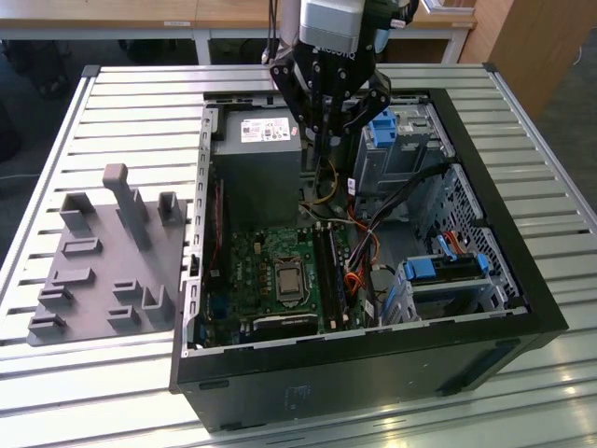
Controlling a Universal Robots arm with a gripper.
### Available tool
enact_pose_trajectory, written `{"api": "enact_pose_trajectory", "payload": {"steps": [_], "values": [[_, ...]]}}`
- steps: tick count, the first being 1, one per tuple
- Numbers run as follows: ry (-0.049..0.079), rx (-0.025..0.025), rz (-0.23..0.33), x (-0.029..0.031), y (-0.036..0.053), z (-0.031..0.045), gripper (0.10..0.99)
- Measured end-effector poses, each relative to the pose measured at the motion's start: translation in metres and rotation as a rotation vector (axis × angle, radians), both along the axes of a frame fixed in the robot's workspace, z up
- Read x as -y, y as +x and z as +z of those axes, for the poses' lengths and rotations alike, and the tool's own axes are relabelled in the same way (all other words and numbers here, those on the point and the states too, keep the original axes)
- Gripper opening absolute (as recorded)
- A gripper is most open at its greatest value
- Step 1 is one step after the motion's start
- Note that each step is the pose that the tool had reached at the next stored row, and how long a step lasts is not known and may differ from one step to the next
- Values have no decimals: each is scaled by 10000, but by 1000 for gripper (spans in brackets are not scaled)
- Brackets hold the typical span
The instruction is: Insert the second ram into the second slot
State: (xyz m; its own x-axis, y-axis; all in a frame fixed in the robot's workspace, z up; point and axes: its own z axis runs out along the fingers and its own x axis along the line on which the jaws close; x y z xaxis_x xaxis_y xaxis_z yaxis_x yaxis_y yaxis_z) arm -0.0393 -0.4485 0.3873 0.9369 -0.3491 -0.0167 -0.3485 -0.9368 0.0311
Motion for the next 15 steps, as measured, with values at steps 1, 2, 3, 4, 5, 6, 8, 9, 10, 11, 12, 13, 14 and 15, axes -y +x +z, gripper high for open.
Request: {"api": "enact_pose_trajectory", "payload": {"steps": [1,2,3,4,5,6,8,9,10,11,12,13,14,15], "values": [[0,0,33,1,0,0,137],[0,0,72,1,0,0,137],[-1,0,122,2,0,0,137],[-2,0,177,2,0,0,137],[-2,0,222,2,0,-1,137],[-1,2,257,4,0,-2,137],[1,10,324,7,0,-5,137],[-1,16,365,9,0,-5,137],[-2,21,417,9,1,-6,137],[-2,25,476,10,1,-6,137],[-2,32,541,11,1,-8,137],[-1,41,602,12,1,-9,137],[0,50,663,14,0,-11,137],[-2,58,725,15,0,-12,137]]}}
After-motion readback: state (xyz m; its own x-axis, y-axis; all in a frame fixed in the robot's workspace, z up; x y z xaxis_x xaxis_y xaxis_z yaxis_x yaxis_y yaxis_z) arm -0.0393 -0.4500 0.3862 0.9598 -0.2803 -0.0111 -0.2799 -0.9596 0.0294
